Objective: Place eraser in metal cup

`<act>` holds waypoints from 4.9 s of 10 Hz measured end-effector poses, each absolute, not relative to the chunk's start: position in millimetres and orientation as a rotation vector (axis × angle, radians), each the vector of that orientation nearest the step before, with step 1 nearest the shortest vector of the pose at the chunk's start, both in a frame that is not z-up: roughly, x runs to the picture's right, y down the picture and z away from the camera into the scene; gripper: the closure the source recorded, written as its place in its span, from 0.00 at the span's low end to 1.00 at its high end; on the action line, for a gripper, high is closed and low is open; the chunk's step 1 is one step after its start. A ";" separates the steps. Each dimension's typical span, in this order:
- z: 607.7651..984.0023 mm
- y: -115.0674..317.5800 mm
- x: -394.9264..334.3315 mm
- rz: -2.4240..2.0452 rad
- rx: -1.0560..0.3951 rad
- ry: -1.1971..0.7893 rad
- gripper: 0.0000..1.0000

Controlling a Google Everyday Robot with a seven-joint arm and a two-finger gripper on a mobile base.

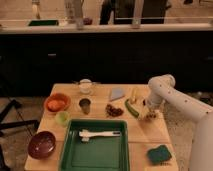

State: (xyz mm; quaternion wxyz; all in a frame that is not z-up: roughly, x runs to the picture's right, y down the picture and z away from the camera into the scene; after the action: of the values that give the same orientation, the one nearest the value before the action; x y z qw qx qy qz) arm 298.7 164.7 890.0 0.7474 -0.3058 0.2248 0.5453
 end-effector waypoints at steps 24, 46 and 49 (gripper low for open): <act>885.8 142.8 290.3 0.998 -0.626 0.258 1.00; 801.1 80.4 118.2 0.301 -0.657 -0.187 1.00; 801.9 72.5 89.3 0.193 -0.633 -0.216 1.00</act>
State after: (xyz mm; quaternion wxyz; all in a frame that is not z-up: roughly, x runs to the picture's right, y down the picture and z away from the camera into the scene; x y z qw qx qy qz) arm 89.3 72.5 801.9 0.9400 -0.3104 -0.1056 0.0948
